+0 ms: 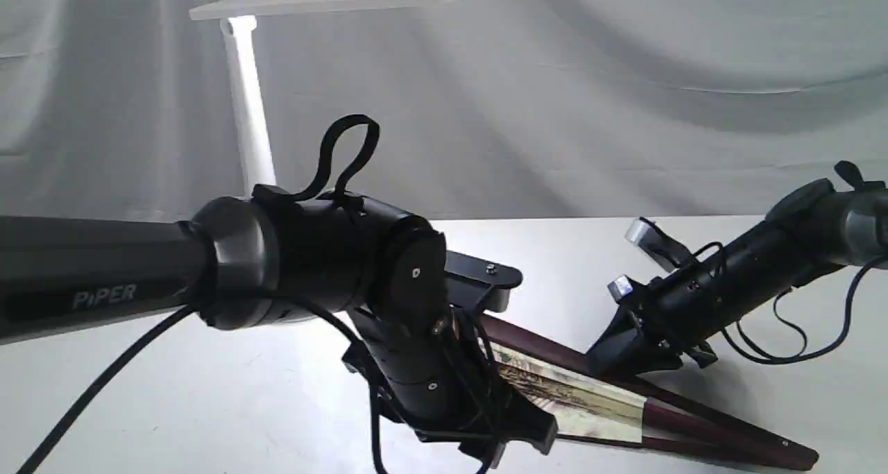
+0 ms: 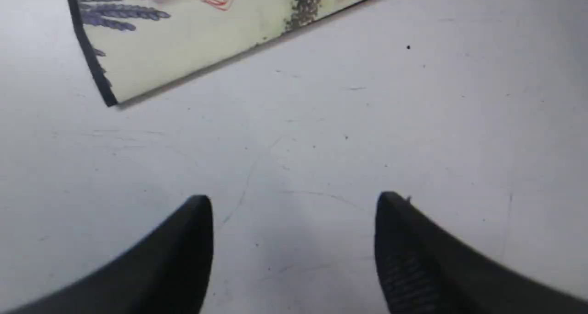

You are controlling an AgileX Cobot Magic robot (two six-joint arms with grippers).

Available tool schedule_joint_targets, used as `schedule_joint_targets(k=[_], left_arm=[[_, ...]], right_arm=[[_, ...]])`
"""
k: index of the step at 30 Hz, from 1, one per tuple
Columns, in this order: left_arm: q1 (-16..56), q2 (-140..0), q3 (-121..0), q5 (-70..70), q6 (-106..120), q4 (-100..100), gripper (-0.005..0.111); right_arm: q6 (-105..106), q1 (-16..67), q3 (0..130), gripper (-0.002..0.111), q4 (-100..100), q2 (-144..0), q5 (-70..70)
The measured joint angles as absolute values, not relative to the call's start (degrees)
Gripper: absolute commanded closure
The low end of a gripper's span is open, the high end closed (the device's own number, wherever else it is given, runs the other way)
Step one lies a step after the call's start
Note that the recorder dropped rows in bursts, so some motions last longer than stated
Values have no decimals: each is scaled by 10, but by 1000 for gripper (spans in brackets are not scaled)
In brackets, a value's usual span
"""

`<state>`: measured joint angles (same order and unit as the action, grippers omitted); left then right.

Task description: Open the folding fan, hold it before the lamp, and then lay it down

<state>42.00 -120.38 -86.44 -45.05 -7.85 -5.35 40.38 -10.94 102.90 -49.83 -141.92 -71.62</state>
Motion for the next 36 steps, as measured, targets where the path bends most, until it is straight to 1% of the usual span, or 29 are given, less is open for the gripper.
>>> schedule_joint_targets(k=[3, 6, 17, 21, 26, 31, 36], left_arm=[[420, -1204, -864, -452, -79, -53, 54], [420, -1204, -864, -453, -77, -53, 54], [420, -1204, -864, -454, -76, -53, 54], [420, -1204, -864, -454, -76, -53, 54], [420, -1204, -864, -454, -75, -53, 54], [420, -1204, -864, -454, -75, -53, 54], [420, -1204, -864, -454, -75, -53, 54]], right_arm=[[400, -109, 1029, 72, -496, -1420, -711], [399, -108, 1029, 66, -501, -1420, -715], [384, -108, 1029, 67, -494, -1418, -716], [382, -107, 1029, 73, -491, -1417, -714], [380, -107, 1029, 89, -480, -1417, -711], [382, -107, 1025, 108, -481, -1415, -716], [384, -107, 1024, 108, -477, -1398, -716]])
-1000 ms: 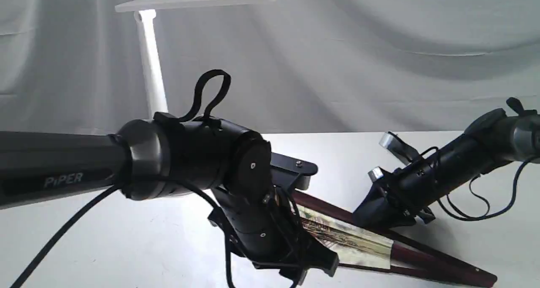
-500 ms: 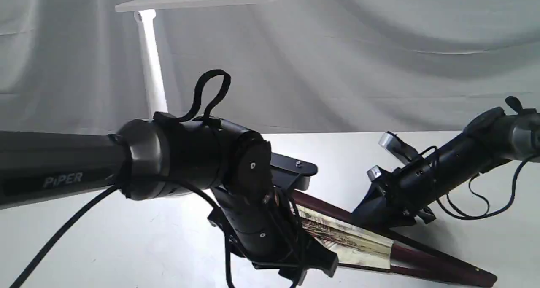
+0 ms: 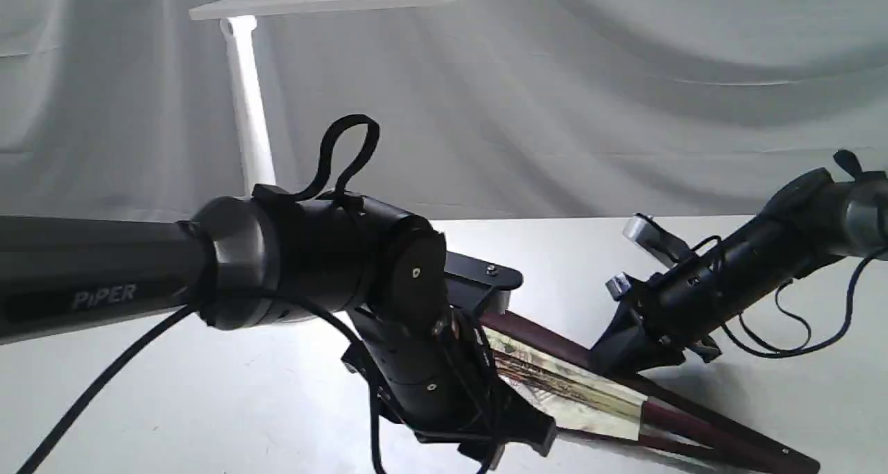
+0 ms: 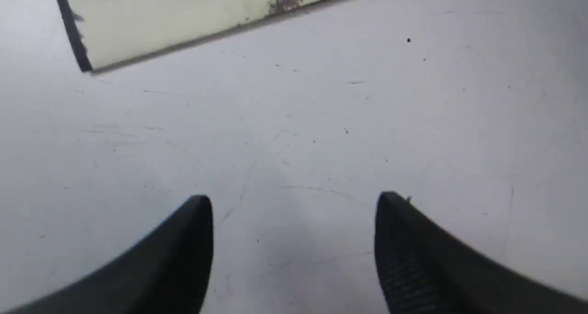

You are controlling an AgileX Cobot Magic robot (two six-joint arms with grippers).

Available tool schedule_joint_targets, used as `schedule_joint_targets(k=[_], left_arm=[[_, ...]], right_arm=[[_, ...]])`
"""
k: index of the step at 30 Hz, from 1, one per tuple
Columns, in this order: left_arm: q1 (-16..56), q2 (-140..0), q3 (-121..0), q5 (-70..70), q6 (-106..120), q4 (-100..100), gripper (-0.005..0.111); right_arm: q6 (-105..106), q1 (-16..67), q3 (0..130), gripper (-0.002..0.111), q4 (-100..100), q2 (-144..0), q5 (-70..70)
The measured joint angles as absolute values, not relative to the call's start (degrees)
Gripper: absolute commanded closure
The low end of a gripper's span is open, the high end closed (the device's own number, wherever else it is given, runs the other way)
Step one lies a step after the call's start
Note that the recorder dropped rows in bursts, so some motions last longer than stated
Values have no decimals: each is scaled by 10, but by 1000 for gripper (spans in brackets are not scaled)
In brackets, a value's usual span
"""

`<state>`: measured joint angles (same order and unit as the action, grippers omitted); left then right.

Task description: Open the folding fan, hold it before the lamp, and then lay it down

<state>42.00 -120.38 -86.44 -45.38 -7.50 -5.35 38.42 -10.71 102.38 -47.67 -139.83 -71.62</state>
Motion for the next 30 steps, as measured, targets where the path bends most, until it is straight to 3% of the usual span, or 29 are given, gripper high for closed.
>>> schedule_joint_targets(k=[21, 27, 30], left_arm=[[420, -1204, -864, -457, -29, -53, 54], [420, -1201, -864, -457, -27, -53, 69], [420, -1190, -853, -436, -24, -53, 70]], right_arm=[[329, -108, 996, 108, -514, -1264, -701], [351, -131, 929, 108, -583, -1230, -700], [378, -149, 888, 108, -610, -1212, -700]])
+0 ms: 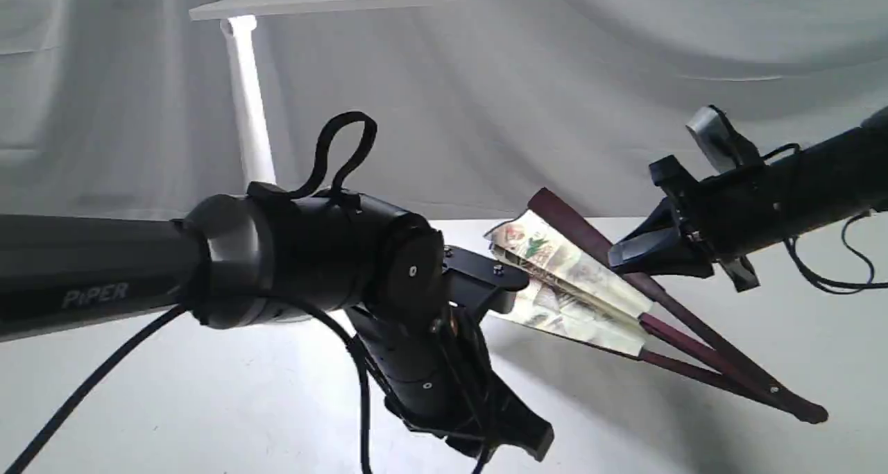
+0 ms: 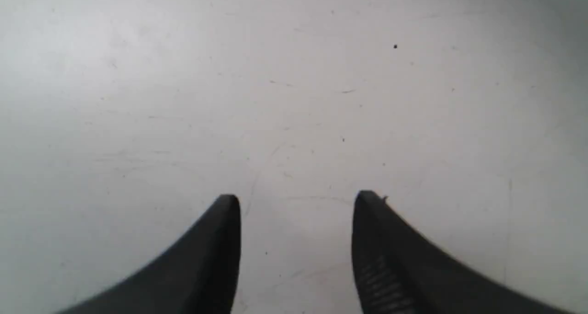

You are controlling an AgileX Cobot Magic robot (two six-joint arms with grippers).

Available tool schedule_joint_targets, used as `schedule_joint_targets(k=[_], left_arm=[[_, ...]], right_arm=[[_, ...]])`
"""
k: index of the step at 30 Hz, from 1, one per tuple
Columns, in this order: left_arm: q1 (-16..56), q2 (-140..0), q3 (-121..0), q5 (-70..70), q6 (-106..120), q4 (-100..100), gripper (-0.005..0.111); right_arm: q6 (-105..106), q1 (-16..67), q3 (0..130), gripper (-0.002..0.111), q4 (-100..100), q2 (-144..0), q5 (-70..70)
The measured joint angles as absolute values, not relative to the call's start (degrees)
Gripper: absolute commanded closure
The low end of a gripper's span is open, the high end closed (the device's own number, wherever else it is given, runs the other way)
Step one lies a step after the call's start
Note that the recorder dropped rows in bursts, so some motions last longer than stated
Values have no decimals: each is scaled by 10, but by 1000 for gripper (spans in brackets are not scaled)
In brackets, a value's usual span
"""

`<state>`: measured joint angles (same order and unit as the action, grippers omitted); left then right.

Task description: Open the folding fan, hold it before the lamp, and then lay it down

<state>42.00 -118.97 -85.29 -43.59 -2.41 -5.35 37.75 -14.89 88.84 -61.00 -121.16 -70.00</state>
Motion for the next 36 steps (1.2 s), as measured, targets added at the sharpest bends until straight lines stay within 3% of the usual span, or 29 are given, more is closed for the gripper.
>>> schedule_joint_targets(k=[7, 19, 29, 36], left_arm=[[420, -1114, -765, -307, -15, -61, 70], [420, -995, -529, 57, -32, -67, 70], [420, -993, -380, 444, -168, -56, 70], [420, -1031, -373, 520, -224, -51, 68]], right_arm=[[417, -165, 835, 108, -633, -1183, -698], [440, -165, 812, 108, -644, -1162, -698], [445, -165, 812, 108, -644, -1158, -698], [445, -165, 812, 108, -644, -1158, -698]])
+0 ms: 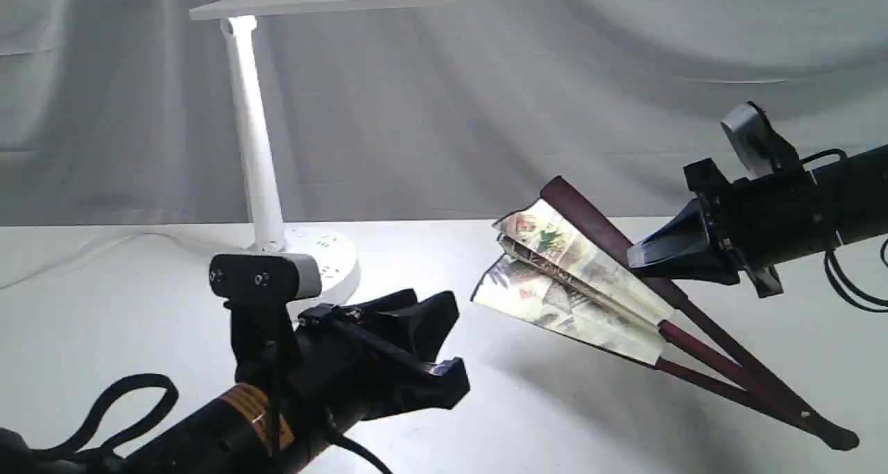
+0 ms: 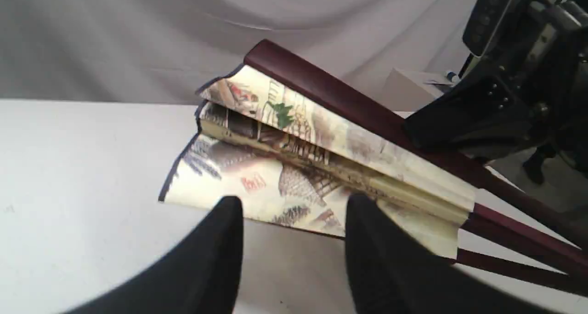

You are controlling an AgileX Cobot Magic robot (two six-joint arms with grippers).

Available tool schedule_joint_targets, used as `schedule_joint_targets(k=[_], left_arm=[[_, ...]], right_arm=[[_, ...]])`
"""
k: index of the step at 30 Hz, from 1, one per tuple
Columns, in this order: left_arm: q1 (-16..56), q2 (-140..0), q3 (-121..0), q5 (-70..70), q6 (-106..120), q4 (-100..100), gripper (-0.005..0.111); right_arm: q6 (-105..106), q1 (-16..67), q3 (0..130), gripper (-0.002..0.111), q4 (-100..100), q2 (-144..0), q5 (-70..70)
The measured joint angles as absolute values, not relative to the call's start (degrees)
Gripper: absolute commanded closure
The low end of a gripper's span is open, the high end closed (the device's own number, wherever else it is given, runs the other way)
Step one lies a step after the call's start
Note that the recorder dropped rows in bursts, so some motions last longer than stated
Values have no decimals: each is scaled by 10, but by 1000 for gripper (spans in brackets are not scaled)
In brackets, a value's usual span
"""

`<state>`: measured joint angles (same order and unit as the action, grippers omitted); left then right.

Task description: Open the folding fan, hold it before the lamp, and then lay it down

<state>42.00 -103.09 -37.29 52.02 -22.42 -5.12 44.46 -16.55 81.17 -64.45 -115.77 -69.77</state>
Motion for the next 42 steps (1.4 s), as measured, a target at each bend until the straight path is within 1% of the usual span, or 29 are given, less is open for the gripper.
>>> schedule_joint_targets(k=[5, 7, 10, 16, 29, 42], left_arm=[[420, -1085, -371, 585, -393, -51, 51], [420, -1105, -371, 629, -453, -51, 49], [420, -1138, -371, 677, -542, -51, 49], [399, -1184, -380, 688, -655, -31, 49], [393, -1194, -441, 686, -677, 19, 49], [393, -1194, -444, 660, -725, 37, 49]], right_arm=[[445, -165, 812, 108, -656, -1158, -698], [445, -165, 812, 108, -666, -1158, -698], [446, -165, 812, 108, -676, -1158, -698], [446, -165, 812, 108, -677, -1158, -698], [447, -165, 812, 108, -679, -1158, -698], [447, -165, 812, 108, -679, -1158, -698]])
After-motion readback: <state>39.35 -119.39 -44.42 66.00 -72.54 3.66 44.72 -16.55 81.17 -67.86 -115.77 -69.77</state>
